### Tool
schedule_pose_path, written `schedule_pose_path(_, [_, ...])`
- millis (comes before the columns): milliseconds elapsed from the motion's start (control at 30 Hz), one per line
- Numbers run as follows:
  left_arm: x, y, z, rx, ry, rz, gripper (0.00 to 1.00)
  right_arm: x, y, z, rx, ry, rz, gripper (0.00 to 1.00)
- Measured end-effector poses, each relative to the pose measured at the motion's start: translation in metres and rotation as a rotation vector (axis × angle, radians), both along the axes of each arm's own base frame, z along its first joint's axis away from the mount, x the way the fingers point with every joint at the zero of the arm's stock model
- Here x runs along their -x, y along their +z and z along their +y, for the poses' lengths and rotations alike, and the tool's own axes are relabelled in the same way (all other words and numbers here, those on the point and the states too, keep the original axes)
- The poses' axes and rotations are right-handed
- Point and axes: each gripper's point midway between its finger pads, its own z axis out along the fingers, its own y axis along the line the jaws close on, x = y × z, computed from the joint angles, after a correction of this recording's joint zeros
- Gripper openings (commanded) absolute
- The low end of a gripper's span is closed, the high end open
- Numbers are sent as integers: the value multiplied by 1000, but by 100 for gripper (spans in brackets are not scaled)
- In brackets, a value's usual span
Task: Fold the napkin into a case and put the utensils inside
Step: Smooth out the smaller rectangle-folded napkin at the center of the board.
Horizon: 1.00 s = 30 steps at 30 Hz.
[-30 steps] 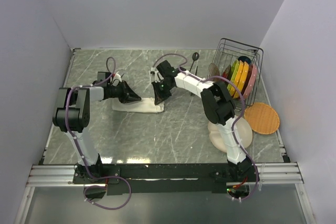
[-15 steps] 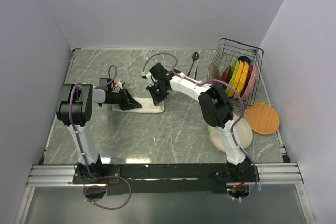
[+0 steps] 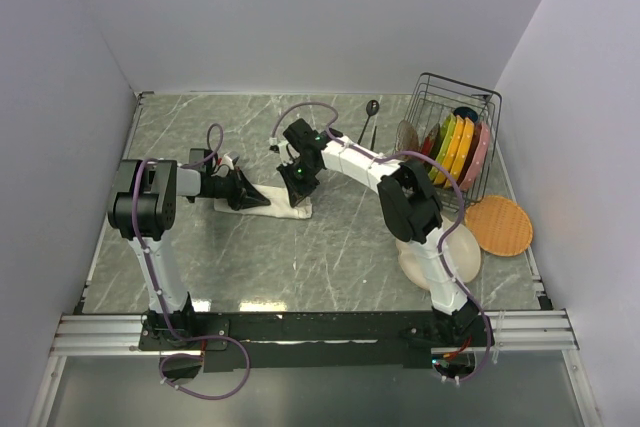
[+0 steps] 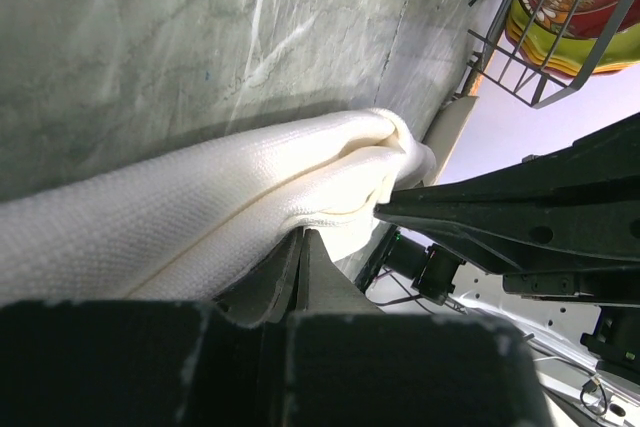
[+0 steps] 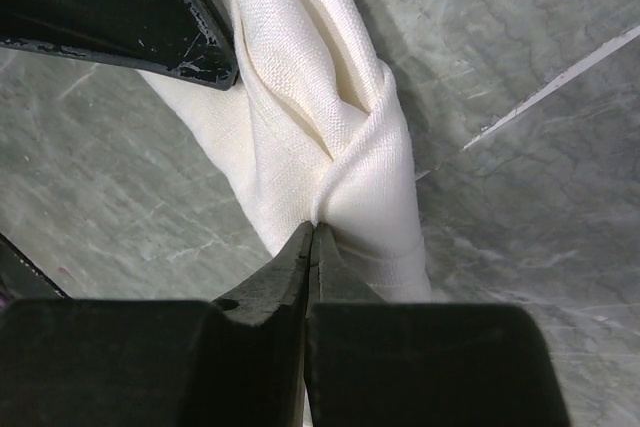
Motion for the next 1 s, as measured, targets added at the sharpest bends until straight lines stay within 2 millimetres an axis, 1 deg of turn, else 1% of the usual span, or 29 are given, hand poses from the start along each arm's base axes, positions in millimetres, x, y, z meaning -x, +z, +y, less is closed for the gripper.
schedule_pose_path(100, [0,0,0,0,0,0,1,0,-3,0,5,-21,15,10])
schedule_pose_path(233, [0,0,0,0,-1,1,1,-5,-14,-2,7,-59,54,24])
schedule_pose_path(267, [0,0,0,0,-1,0,1,-6,-13,-2,2,-65,60,27])
schedule_pose_path(300, [0,0,0,0,-2,-1,1,-7,-12,-2,-3,-67,63,33])
schedule_pose_path(367, [0,0,0,-1,-3,-1,1,-6,-10,-1,-13,-63,70,35])
schedule_pose_path(433, [0,0,0,0,-5,-3,1,-6,-8,-1,-18,-46,67,39])
schedule_pose_path(467, [0,0,0,0,-7,-1,1,-5,-5,-1,-19,-35,66,42])
schedule_pose_path(500, [0,0,0,3,-10,0,1,-5,-2,-1,-20,-21,63,48])
schedule_pose_path(533, [0,0,-1,5,-13,0,1,-5,2,-1,-21,-3,57,50])
schedule_pose_path(567, [0,0,-1,6,-17,-2,1,-6,9,-1,-28,14,50,52])
schedule_pose_path(600, [0,0,-1,6,-21,-4,1,-8,16,1,-41,29,42,57])
schedule_pose_path(667, [0,-1,-1,4,-31,-4,1,-13,31,5,-73,61,15,61])
schedule_pose_path(700, [-1,-1,-2,4,-36,-5,1,-18,40,8,-99,80,-9,66])
schedule_pose_path(767, [-1,-1,-5,1,-54,-14,1,-25,53,9,-130,108,-52,70])
schedule_pose_path(833, [-2,0,-7,-2,-70,-24,1,-30,60,7,-144,126,-84,73])
schedule_pose_path(1000, [-1,-1,-12,-10,-102,-46,1,-49,67,7,-164,158,-162,78])
